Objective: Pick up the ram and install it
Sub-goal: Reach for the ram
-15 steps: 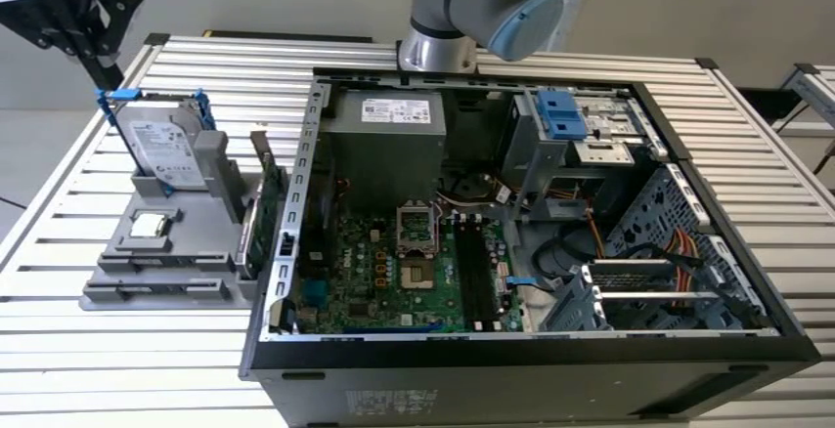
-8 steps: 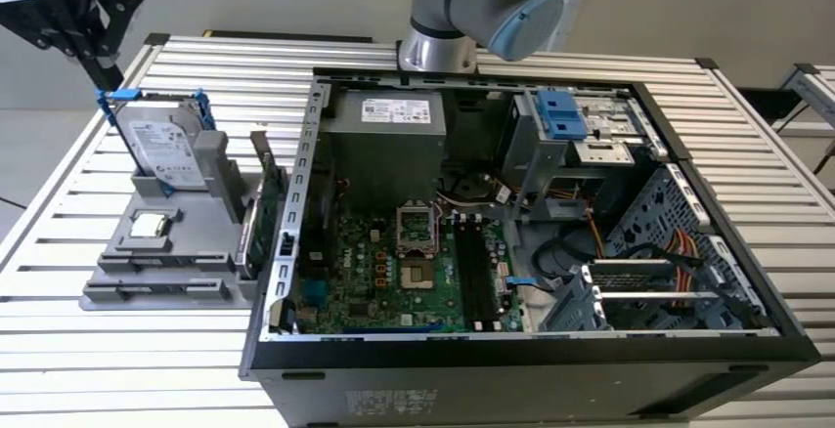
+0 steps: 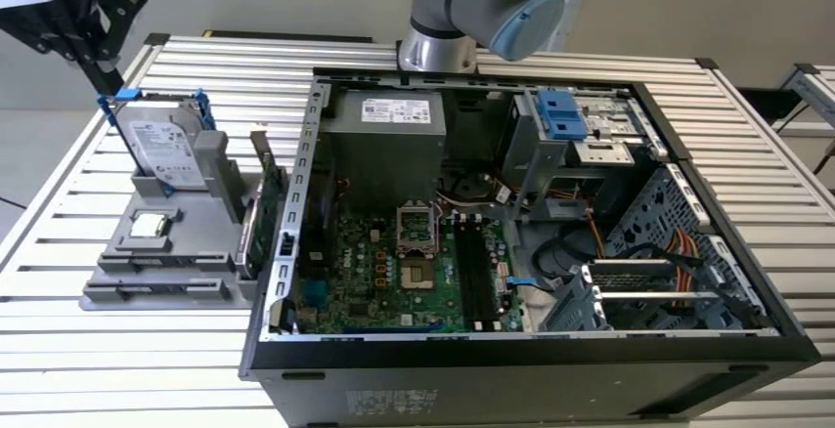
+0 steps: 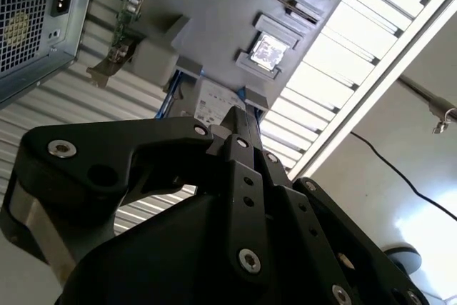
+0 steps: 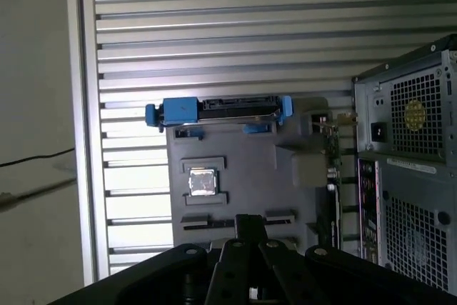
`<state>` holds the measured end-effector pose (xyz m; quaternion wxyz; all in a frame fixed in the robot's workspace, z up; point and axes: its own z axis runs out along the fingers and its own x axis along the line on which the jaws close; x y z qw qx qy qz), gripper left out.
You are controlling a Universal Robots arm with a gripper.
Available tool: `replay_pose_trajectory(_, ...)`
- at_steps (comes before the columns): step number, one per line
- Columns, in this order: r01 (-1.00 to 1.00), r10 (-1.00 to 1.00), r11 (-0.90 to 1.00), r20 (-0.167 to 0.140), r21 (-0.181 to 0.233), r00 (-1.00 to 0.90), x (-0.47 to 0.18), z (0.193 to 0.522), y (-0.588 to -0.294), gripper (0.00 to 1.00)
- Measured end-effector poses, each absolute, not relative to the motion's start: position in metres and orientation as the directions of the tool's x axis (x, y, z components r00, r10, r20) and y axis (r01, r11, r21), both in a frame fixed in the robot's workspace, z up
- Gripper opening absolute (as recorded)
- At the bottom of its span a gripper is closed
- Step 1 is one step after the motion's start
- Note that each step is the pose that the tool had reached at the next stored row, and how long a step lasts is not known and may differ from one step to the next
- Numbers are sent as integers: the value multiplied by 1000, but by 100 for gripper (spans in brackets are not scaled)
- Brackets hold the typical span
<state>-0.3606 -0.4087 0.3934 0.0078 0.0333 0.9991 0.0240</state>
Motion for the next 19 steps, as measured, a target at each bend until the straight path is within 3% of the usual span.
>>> replay_pose_trajectory(19, 66, 67, 997, -13, 48, -998, -359, 393, -416, 0)
